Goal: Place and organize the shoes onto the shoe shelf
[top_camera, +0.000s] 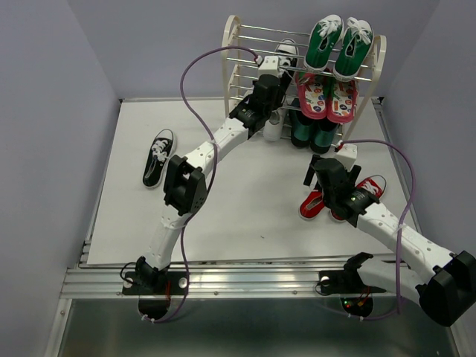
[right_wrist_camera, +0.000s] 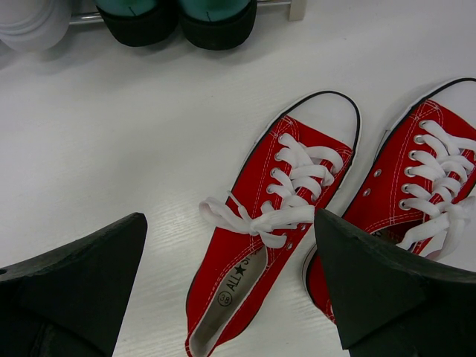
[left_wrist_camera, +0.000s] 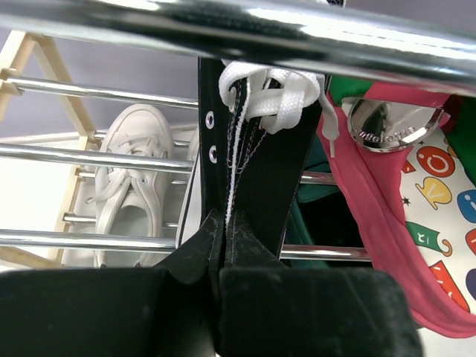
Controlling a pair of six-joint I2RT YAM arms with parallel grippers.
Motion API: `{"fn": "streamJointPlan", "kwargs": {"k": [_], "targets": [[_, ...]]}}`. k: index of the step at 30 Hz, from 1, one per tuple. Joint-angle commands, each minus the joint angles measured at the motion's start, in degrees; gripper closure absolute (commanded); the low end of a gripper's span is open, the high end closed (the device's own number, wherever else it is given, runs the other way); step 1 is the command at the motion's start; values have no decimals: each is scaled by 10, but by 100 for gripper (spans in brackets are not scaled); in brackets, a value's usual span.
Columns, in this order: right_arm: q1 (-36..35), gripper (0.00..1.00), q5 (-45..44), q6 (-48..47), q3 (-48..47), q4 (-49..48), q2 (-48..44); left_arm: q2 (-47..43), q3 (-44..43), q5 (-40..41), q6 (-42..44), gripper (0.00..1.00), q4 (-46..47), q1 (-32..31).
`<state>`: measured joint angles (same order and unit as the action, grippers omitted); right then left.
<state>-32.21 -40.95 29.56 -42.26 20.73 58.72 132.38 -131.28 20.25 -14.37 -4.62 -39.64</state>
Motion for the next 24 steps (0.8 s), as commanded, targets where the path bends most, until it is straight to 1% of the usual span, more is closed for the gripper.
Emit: {"fn": "streamJointPlan", "kwargs": {"k": [1, 2, 7, 9, 12, 13, 14, 15, 16, 17, 19, 20, 22, 24], "targets": [[1, 0, -5, 0, 2, -15, -7, -25, -53, 22, -7, 97, 73, 3], [1, 0, -4, 1, 2, -15, -6, -25, -53, 22, -5, 93, 73, 3], [1, 0, -4, -1, -2, -11, -7, -25, -47, 29, -7, 87, 70, 3], [1, 0, -5, -2, -3, -10, -8, -25, -42, 25, -6, 79, 73, 3], [1, 0, -10, -1, -3, -8, -11, -22, -44, 26, -2, 77, 72, 3], [1, 0, -10, -2, -4, -7, -12, -23, -44, 25, -4, 74, 72, 3], [1, 0, -11, -1, -3, -7, -12, -24, -42, 23, -4, 67, 72, 2], [1, 0, -11, -1, -3, -8, -12, -26, -42, 23, -8, 66, 73, 3], [1, 0, -12, -1, -3, -7, -12, -26, -42, 22, -8, 63, 73, 2], [1, 0, -12, -1, -3, -6, -12, -26, -42, 18, -9, 56, 73, 2], [1, 0, -12, -1, -3, -6, -12, -27, -40, 15, -10, 55, 72, 2], [1, 0, -12, -1, -2, -4, -12, -29, -35, 14, -12, 52, 73, 2], [1, 0, -14, -1, -1, -4, -12, -34, -31, 9, -12, 52, 73, 1], [1, 0, -15, -1, -1, -4, -14, -39, -26, 3, -12, 46, 73, 0]]}}
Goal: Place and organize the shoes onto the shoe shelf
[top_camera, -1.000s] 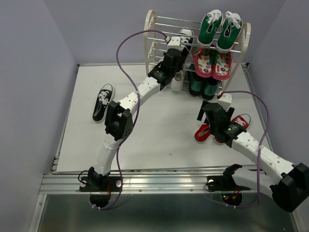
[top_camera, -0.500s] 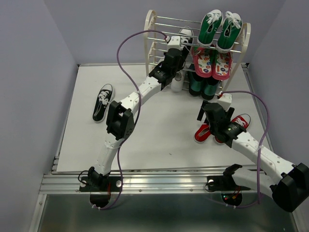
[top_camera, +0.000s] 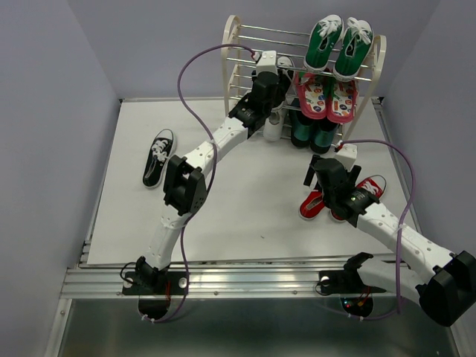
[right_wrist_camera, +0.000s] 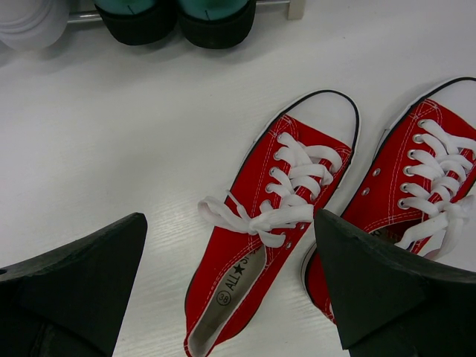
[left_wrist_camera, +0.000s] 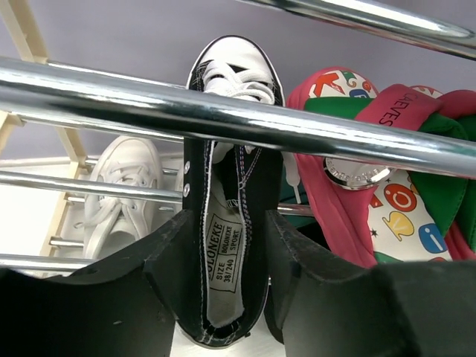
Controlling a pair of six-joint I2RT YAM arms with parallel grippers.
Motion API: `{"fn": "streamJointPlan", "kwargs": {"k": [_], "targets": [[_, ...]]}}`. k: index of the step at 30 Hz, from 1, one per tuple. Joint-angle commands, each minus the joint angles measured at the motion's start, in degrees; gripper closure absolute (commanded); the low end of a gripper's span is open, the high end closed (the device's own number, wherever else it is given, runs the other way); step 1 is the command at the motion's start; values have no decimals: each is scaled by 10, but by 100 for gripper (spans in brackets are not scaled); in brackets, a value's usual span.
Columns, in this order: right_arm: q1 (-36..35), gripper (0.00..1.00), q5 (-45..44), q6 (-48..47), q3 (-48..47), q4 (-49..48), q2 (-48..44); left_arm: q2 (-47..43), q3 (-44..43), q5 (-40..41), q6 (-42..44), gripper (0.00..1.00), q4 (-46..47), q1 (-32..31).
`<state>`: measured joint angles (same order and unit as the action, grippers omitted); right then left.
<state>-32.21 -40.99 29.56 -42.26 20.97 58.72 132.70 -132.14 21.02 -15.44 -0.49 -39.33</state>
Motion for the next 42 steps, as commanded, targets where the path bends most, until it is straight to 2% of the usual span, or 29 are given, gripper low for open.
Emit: {"fn": "streamJointPlan", "kwargs": {"k": [1, 2, 5, 7, 8, 13, 19, 22, 26, 27, 29, 30, 33, 35, 38, 41, 42], "targets": [[1, 0, -15, -1, -2, -7, -14, -44, -14, -9, 0, 41, 32, -5], [1, 0, -15, -1, -2, -7, -15, -46, -12, -11, 1, 32, 30, -6], [1, 0, -13, -1, -3, -6, -17, -64, -1, -18, 16, 18, 29, -14], [1, 0, -12, -2, -3, -3, -19, -84, 9, -24, 30, 14, 26, -20], [1, 0, -8, 0, -4, -3, -22, -91, 20, -25, 33, 1, 20, -22], [1, 0, 1, -2, -4, 4, -32, -182, 110, -37, 38, 1, 8, -40], [1, 0, 27, -2, 2, 11, -57, -335, 300, -50, 16, 1, -27, -46], [1, 0, 42, -6, 3, 13, -69, -432, 464, -13, -10, 1, -39, -48], [1, 0, 61, -7, 8, 12, -75, -523, 567, 67, -54, 1, -112, -38], [1, 0, 64, -10, 9, 12, -74, -546, 610, 93, -86, 1, -133, -15], [1, 0, 66, -13, 10, 11, -69, -568, 655, 86, -111, 1, -166, 32], [1, 0, 69, -13, 10, 11, -66, -580, 700, 68, -133, 1, -167, 90], [1, 0, 72, -11, 9, 12, -54, -616, 774, 47, -155, 1, -127, 192], [1, 0, 72, -9, 5, 11, -44, -620, 795, 28, -153, 1, -99, 230], [1, 0, 75, -11, -4, 12, -20, -603, 797, 10, -138, 1, -79, 283], [1, 0, 75, -13, -12, 11, -4, -575, 795, 11, -80, 1, -25, 311], [1, 0, 77, -15, -14, 11, 2, -555, 787, -51, -9, 1, -15, 324]]}}
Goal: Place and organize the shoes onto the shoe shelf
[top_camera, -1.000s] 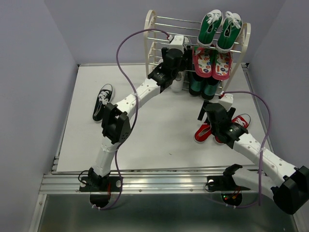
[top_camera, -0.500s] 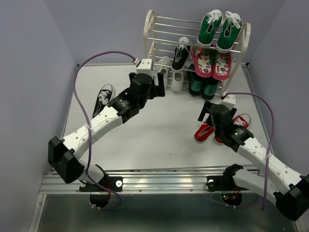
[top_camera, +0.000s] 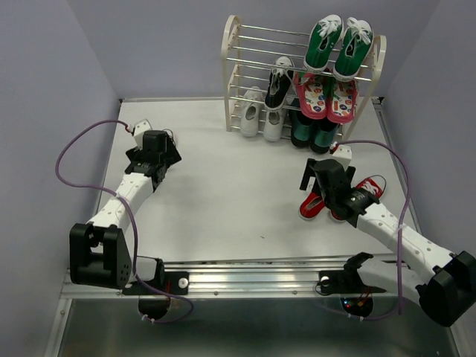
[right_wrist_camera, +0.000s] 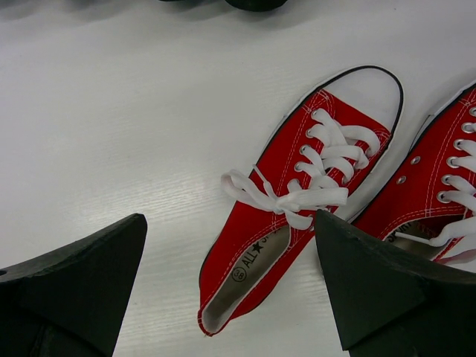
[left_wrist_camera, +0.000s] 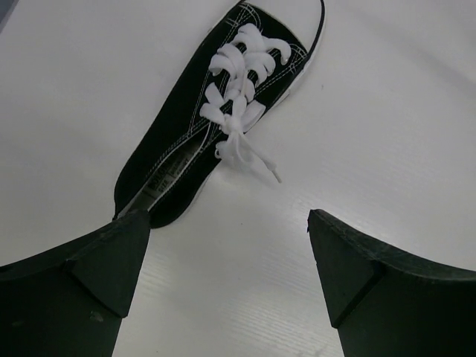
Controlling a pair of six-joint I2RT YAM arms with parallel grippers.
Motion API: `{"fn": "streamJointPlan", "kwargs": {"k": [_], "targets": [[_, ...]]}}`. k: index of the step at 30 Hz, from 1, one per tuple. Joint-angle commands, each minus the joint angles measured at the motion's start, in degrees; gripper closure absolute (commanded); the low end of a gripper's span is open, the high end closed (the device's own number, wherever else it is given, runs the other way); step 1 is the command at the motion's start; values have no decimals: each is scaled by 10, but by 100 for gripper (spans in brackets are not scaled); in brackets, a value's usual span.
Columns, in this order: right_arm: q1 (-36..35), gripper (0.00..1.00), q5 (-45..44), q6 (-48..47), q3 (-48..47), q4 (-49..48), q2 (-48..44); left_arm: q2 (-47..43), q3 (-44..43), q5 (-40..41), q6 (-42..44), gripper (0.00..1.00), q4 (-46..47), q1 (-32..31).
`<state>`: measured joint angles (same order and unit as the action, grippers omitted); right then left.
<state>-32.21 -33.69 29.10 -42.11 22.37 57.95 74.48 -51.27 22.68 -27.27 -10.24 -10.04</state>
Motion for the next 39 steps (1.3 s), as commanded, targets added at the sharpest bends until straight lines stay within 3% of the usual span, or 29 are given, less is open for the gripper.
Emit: {"fn": "streamJointPlan", "kwargs": {"k": [1, 5, 8, 11, 24, 28, 39], "targets": [[1, 0, 6, -12, -18, -3, 20, 40, -30, -90, 141, 1, 81, 41], [1, 0, 18, -17, -25, -3, 38, 63, -42, -90, 196, 1, 99, 94], [1, 0, 26, -27, -29, -3, 45, 46, -7, -257, 231, 1, 160, 150], [1, 0, 45, -39, -34, -8, 51, 45, 13, -287, 266, 1, 158, 156], [1, 0, 216, -97, -82, -36, 122, 48, 51, -281, 320, 1, 143, 157], [1, 0, 222, -101, -95, -36, 134, 79, 40, -250, 327, 1, 131, 159], [1, 0, 218, -106, -119, -38, 164, 131, 15, -261, 331, 2, 115, 179]]}}
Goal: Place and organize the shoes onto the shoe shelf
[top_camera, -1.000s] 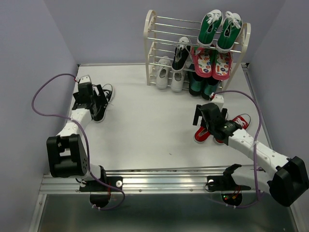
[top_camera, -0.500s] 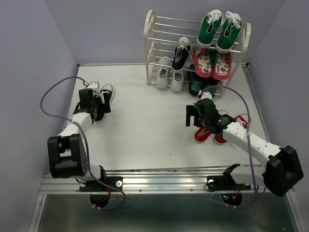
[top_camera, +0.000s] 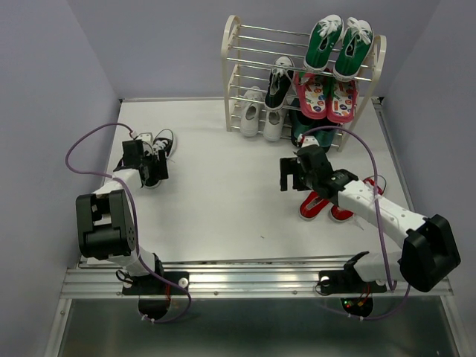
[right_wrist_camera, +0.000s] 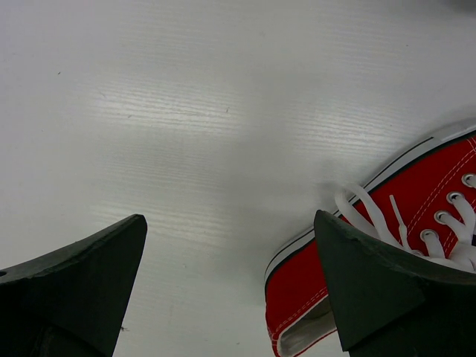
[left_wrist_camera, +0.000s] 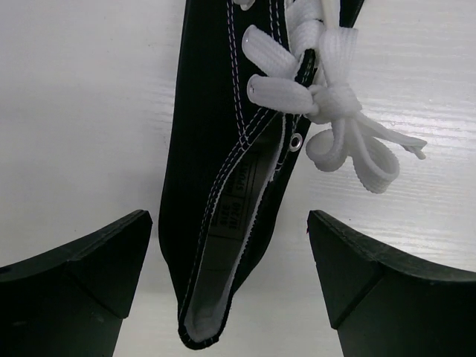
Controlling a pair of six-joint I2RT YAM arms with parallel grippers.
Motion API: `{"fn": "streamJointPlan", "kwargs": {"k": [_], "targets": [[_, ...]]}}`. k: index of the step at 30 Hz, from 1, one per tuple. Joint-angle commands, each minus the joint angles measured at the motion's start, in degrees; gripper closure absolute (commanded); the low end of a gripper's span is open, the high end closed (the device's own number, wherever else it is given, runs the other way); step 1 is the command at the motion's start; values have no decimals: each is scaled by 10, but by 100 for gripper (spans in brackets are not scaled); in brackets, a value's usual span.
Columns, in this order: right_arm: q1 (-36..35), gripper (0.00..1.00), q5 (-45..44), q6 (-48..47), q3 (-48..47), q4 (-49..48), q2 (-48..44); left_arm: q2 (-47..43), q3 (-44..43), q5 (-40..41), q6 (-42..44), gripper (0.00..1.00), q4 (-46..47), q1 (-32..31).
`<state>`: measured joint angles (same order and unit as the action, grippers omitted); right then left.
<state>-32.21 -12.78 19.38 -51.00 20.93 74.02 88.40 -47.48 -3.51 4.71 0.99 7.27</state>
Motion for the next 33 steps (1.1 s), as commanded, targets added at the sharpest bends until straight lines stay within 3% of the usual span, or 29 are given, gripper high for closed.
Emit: {"fn": "streamJointPlan", "kwargs": {"k": [1, 25, 30, 33], "targets": [[1, 0, 9, -9, -31, -25, 5, -14, -23, 0, 9, 3, 4, 6], [1, 0, -26, -18, -36, -24, 28, 24, -48, 3, 2, 22, 2, 8], [1, 0, -24, -18, -34, -24, 31, 34, -55, 13, -8, 40, -3, 8], [1, 0, -27, -19, -35, -24, 31, 25, -51, 11, -9, 60, 2, 8]]}}
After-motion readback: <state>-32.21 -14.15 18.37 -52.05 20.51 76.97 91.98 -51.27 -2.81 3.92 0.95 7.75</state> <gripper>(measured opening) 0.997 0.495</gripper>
